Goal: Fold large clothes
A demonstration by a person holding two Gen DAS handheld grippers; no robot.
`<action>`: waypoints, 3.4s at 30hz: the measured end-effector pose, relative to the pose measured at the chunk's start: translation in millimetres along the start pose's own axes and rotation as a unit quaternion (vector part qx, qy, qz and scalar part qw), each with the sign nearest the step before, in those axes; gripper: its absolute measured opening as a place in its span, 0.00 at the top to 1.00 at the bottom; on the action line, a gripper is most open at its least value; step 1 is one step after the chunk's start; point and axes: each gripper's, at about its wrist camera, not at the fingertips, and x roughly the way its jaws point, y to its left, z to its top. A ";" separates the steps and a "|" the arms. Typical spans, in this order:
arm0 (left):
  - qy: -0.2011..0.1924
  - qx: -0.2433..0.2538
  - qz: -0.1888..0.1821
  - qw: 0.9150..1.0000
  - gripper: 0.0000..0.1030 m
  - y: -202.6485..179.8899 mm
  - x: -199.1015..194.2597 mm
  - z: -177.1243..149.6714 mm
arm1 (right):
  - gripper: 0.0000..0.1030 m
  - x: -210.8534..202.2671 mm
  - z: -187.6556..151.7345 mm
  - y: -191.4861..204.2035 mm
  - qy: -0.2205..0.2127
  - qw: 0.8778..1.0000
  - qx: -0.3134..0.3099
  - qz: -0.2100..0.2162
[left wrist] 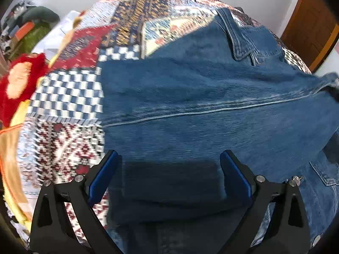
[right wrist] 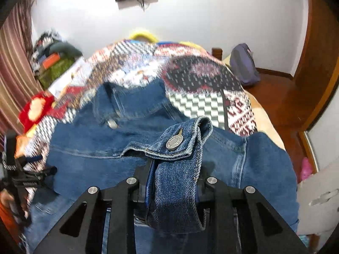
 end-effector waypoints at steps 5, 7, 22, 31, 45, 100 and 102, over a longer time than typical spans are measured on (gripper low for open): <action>0.009 -0.007 -0.013 1.000 0.04 -0.8 9.4 1.0 | 0.75 35.2 -21.7 -10.8 0.062 0.998 -0.009 -0.017; 0.008 0.000 -0.008 1.000 0.02 -1.9 10.9 0.8 | 0.69 47.7 -29.4 -14.5 0.093 0.995 -0.010 -0.019; -0.007 0.022 0.016 1.000 0.01 -10.3 -8.1 -4.3 | 0.30 -8.0 -24.5 -26.9 0.040 0.996 -0.017 -0.083; -0.084 0.063 -0.023 0.994 0.01 -62.2 -71.6 39.3 | 0.29 -90.2 -22.6 -83.3 -0.021 0.996 0.064 -0.065; -0.038 0.150 -0.092 0.984 0.00 -181.7 -31.1 57.7 | 0.29 -90.0 -111.1 -197.2 0.022 0.955 0.294 -0.017; -0.123 0.088 -0.096 0.984 0.01 -85.1 -120.8 -5.6 | 0.86 -11.6 -21.3 30.2 0.033 0.977 0.151 0.150; -0.118 0.088 -0.096 0.984 0.01 -85.1 -118.5 -10.7 | 0.86 -7.5 -30.9 33.5 0.052 0.977 0.145 0.147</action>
